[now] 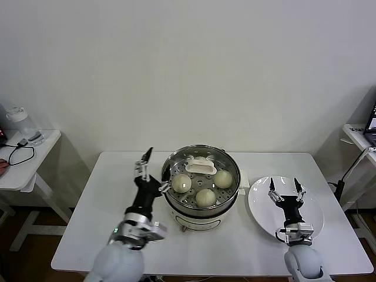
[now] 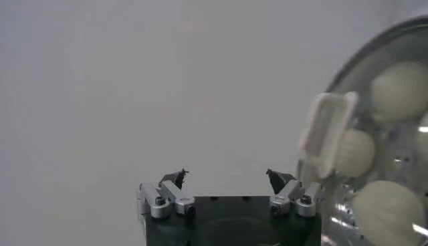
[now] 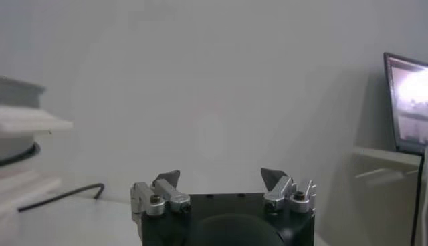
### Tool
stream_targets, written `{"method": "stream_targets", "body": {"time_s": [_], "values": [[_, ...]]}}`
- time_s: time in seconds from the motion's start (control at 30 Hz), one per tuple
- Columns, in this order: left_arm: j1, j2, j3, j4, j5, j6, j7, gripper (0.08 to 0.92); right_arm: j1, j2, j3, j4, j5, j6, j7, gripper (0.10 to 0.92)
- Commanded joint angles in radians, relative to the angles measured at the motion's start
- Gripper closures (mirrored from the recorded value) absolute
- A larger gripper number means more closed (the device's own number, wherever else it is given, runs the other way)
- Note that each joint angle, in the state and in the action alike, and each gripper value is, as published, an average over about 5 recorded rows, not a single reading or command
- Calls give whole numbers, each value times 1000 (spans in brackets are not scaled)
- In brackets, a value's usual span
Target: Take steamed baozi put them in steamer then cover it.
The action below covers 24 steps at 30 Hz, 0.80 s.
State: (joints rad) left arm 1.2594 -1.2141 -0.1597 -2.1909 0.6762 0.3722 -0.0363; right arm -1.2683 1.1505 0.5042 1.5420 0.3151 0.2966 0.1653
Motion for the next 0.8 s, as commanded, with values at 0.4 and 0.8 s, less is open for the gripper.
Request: {"method": "stream_targets", "body": {"time_s": [0.4,0.8], "values": [[222,-86,-414,289,-654,-668,12,177,-127,56,48,89,83,-32,-25,203],[236,-97,-401,303,-577,-707,19,177,-151,103,88,91,61,-10,-56,203]]}}
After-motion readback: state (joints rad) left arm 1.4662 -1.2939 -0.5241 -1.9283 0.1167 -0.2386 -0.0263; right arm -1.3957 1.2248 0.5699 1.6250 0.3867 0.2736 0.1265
